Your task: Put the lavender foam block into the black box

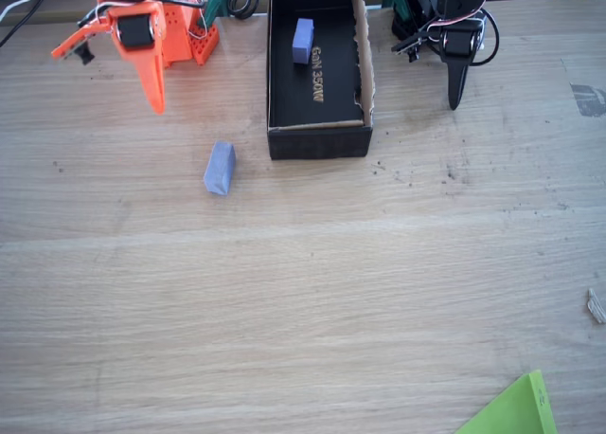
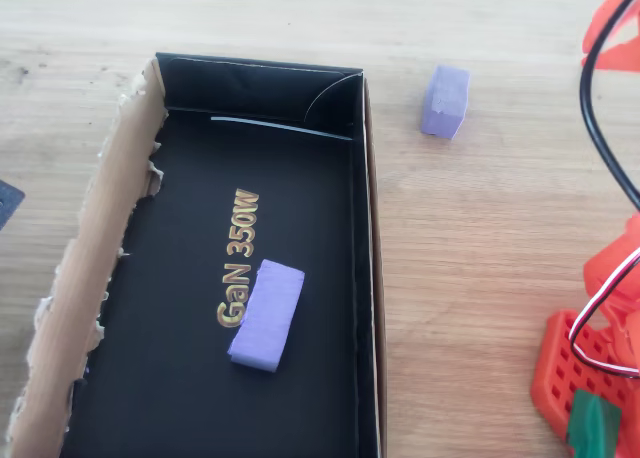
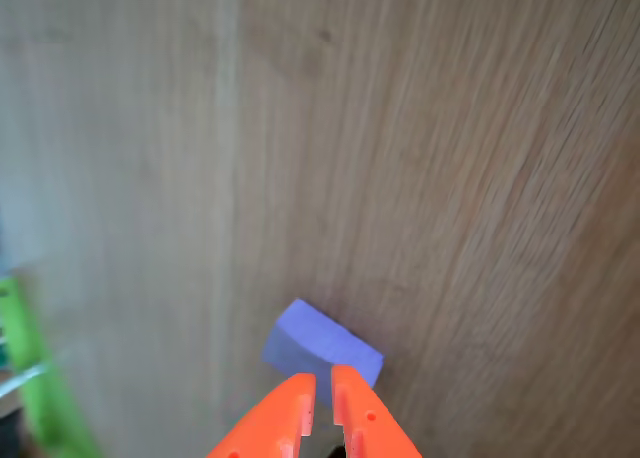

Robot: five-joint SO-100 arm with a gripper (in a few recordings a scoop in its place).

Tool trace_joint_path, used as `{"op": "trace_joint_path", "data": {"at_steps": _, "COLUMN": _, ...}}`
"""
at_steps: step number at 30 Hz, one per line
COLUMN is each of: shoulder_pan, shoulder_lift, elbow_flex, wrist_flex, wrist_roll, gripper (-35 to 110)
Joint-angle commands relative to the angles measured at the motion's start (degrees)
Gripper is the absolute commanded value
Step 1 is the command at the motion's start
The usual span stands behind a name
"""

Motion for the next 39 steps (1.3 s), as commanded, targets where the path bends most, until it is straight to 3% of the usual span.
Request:
{"op": "trace_joint_path", "data": {"at_steps": 1, "shoulder_pan": 0.9, "shoulder_lift": -8.9, "elbow_flex": -9.2, "wrist_flex": 2.3, "wrist_roll": 0.4, "gripper": 0}}
{"op": "trace_joint_path", "data": {"at_steps": 17, "shoulder_pan": -5.0, "shoulder_lift": -12.8, "elbow_flex": -10.7, "wrist_flex": 4.1, "wrist_roll": 3.6, "gripper": 0}}
{"op": "trace_joint_path", "data": {"at_steps": 28, "shoulder_pan": -19.5, "shoulder_lift": -13.7, "elbow_flex": -11.0, "wrist_flex": 4.5, "wrist_roll": 12.9, "gripper": 0}}
{"op": "trace_joint_path", "data": {"at_steps": 39, "shoulder_pan": -22.9, "shoulder_lift": -16.1, "elbow_flex": -11.2, "wrist_flex": 1.8, "wrist_roll": 12.2, "gripper": 0}}
